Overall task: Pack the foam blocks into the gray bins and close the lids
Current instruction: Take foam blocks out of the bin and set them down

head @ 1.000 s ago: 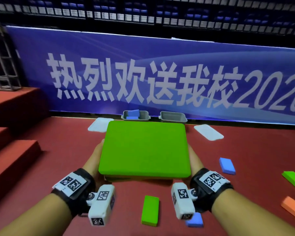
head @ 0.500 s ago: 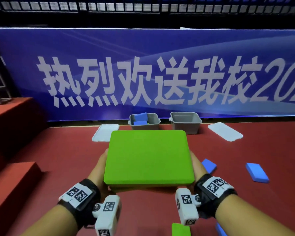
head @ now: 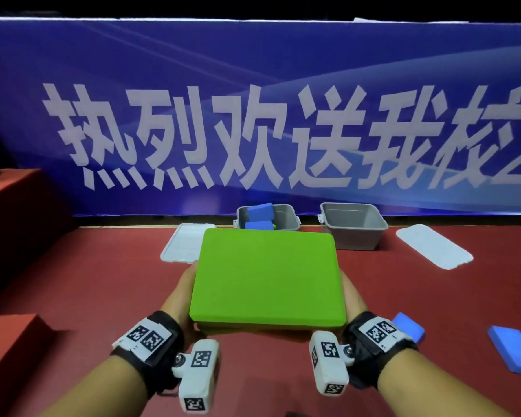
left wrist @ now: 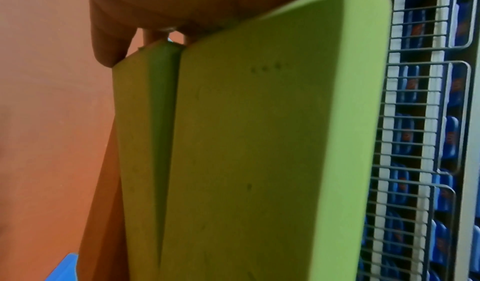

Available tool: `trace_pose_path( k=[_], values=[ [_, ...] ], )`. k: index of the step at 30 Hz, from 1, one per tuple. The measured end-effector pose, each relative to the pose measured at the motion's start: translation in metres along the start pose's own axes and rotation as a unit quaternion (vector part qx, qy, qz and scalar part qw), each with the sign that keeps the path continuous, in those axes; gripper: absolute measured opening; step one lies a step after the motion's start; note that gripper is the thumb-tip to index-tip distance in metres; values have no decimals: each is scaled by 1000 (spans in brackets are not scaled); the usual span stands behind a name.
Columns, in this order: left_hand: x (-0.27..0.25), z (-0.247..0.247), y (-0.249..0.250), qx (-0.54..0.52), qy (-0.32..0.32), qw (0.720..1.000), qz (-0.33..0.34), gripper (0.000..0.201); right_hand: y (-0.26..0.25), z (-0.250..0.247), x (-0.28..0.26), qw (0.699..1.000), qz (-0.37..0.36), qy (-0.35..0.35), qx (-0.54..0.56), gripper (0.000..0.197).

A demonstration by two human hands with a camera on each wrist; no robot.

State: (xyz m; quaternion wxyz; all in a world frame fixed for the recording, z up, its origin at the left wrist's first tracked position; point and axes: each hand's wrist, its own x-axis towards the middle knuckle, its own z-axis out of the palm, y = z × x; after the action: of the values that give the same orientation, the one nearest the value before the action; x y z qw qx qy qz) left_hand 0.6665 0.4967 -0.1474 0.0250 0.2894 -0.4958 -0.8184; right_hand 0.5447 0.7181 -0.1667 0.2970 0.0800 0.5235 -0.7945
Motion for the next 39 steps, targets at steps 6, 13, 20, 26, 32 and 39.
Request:
trace_pose_path(
  k=[6,13,20,26,32,39],
  values=[
    [148,-13,61,43,52,997,-25,36,-60,50,128,1000,13,-23,3,32],
    [303,-20,119,94,58,992,-54,47,-94,84,271,999,38,-5,6,43],
    [487,8,180,141,-19,983,-116,53,-135,90,409,994,31,90,44,32],
    [627,63,201,196,-19,969,-151,62,-194,64,528,990,35,124,58,44],
    [789,120,227,196,32,970,-142,61,-254,27,688,989,92,114,20,54],
    [911,160,252,141,66,976,-151,43,-297,-10,852,972,165,145,-78,96]
  ],
)
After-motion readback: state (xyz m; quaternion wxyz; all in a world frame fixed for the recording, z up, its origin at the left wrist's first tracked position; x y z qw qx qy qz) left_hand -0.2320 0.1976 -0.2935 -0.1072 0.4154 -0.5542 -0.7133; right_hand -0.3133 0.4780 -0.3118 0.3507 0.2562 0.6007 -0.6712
